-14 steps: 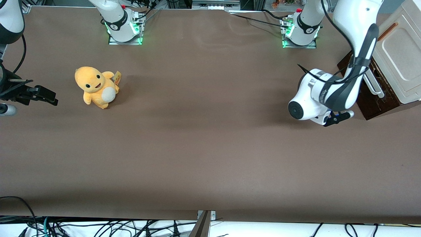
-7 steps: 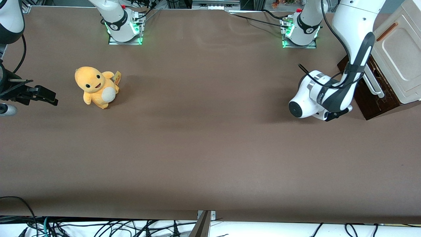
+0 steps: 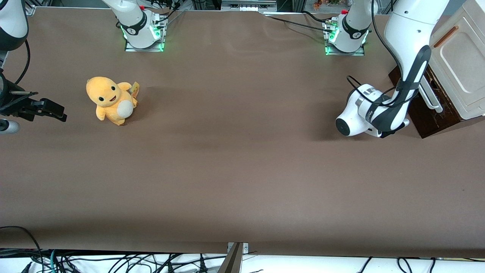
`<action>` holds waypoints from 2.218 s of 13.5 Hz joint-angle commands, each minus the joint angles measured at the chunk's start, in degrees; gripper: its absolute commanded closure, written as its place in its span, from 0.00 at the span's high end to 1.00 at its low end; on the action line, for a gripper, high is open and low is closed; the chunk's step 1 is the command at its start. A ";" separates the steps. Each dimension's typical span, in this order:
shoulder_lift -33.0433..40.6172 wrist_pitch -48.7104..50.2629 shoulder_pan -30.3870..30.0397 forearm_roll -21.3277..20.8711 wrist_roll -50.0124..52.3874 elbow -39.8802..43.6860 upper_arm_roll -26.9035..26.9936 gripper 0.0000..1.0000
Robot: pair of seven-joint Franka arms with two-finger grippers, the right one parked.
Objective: Open lower drawer with left arm only
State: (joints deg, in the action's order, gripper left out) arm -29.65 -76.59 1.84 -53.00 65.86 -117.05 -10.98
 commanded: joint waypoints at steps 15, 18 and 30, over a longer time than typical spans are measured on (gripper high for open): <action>-3.75 3.11 -4.57 -8.17 6.39 -3.36 -0.71 1.00; -3.75 3.11 -5.35 -9.39 6.39 -3.97 -0.71 1.00; -3.49 1.53 -8.25 -11.95 6.04 -5.11 -0.80 0.99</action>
State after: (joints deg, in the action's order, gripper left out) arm -33.90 -74.31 -5.25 -63.01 71.56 -120.86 -10.99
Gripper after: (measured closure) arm 0.000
